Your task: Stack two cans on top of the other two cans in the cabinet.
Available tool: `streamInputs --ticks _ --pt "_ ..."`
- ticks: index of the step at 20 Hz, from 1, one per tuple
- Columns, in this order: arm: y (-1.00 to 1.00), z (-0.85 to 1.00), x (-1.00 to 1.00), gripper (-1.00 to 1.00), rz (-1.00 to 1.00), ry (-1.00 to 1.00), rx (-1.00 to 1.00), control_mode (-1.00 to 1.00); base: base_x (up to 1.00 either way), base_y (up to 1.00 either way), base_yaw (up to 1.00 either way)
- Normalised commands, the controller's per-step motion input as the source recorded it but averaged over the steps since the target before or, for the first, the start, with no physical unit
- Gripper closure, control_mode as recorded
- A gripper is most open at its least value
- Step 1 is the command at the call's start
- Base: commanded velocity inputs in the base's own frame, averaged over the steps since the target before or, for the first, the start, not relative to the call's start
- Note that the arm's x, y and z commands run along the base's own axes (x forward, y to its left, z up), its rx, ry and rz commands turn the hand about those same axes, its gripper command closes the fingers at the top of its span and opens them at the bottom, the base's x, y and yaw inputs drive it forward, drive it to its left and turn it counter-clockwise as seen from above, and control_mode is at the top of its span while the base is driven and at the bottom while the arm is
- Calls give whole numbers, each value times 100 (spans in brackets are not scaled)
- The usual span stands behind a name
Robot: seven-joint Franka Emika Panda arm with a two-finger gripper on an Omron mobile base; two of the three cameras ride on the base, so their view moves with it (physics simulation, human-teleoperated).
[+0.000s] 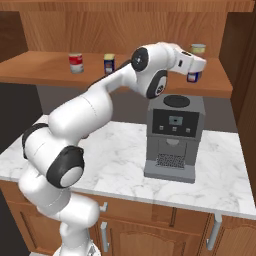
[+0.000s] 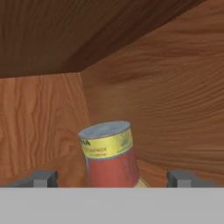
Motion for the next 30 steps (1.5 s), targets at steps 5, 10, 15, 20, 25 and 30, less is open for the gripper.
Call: streamInputs --ticks 5,10,15,20,25,30 --pt "40 5 -23 -100 -6 -1 -3 -100 0 0 0" --pt "50 4 -27 -100 -4 0 0 -100 0 0 0" --pt "59 6 -23 -100 2 5 0 -100 0 0 0" --pt "60 4 -17 -100 20 22 0 -100 0 0 0" --pt "51 2 -15 -100 28 25 0 -100 0 0 0" --pt "32 6 -10 -100 28 22 1 -100 0 0 0"
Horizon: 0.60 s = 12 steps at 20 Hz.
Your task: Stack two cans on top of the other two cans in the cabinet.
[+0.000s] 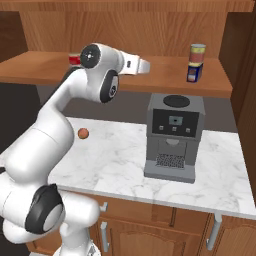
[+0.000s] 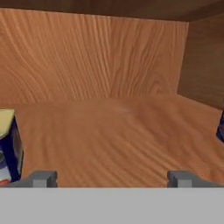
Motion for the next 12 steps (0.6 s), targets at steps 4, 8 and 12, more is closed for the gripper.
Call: streamInputs --ticks 4,8,12 --pt "22 9 -13 -100 20 26 0 -100 0 0 0" --pt "23 3 -18 -100 11 25 5 -100 0 0 0" --pt "35 0 -9 -100 6 13 7 -100 0 0 0"
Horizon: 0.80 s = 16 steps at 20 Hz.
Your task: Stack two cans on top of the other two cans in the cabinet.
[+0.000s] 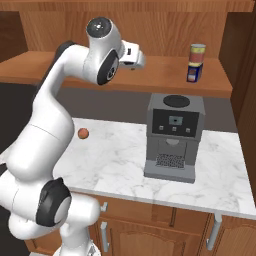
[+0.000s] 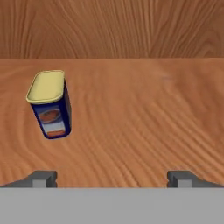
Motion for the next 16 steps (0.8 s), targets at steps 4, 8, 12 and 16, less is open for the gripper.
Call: streamInputs --ticks 4,8,12,16 --pt "32 -2 -3 -100 4 0 11 -100 0 0 0" --pt "24 -16 0 -100 1 -2 17 -100 0 0 0" --pt "26 -26 2 -100 1 -4 13 -100 0 0 0" --pt "28 -17 8 -100 4 -7 3 -100 0 0 0"
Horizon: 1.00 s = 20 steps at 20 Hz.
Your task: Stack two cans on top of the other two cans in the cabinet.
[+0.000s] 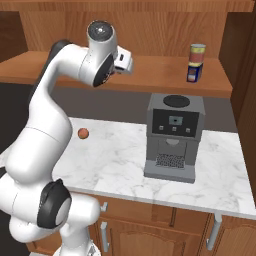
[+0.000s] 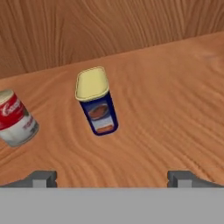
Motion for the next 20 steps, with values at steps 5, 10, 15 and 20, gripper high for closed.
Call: streamInputs --ticks 5,10,15,20 --pt "26 -1 14 -100 5 -10 -4 -100 0 0 0" --pt "17 0 23 -100 5 -5 -13 -100 0 0 0" --pt "1 0 23 -100 4 0 -19 -100 0 0 0" --pt "0 0 18 -100 1 0 -13 -100 0 0 0"
